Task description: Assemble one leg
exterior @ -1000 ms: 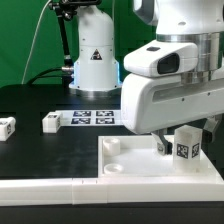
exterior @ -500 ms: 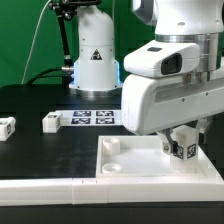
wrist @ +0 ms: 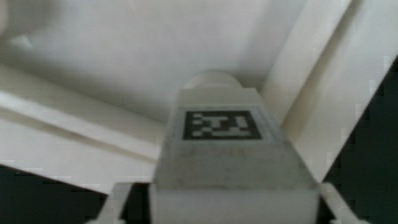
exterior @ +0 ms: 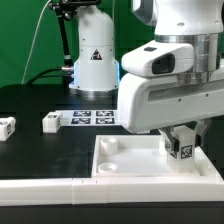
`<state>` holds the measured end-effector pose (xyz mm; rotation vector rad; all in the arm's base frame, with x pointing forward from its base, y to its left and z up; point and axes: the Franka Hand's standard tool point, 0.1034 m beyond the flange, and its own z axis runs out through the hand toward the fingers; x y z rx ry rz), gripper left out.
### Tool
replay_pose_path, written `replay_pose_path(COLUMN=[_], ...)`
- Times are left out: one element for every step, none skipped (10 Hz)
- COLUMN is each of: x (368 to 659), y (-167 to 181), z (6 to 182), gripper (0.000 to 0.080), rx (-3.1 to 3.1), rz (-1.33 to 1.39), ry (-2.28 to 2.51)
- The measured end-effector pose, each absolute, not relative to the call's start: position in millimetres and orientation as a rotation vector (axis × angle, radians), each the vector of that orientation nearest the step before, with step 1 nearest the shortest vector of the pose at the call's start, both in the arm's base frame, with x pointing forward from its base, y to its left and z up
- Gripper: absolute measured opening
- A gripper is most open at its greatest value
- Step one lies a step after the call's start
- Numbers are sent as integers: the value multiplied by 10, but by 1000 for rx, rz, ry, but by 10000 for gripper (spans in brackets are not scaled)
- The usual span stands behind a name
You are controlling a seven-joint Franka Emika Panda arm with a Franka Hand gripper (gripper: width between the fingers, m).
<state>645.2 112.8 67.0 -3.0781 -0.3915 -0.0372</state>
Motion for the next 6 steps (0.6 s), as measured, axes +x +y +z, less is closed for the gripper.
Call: replay_pose_path(x=[6454,6457,6456,6446,6434,6427], y=[1125,1117,1109,1109,1104,1061], z=[669,673,674,673,668,660], gripper=[291,291,291,291,292,292], rx=[-3093,-3086,-3071,-3044,-3013,-2993], rz=[-37,-31,-24,-14,-6,-3], ry=[-201,77,242,446,630,744])
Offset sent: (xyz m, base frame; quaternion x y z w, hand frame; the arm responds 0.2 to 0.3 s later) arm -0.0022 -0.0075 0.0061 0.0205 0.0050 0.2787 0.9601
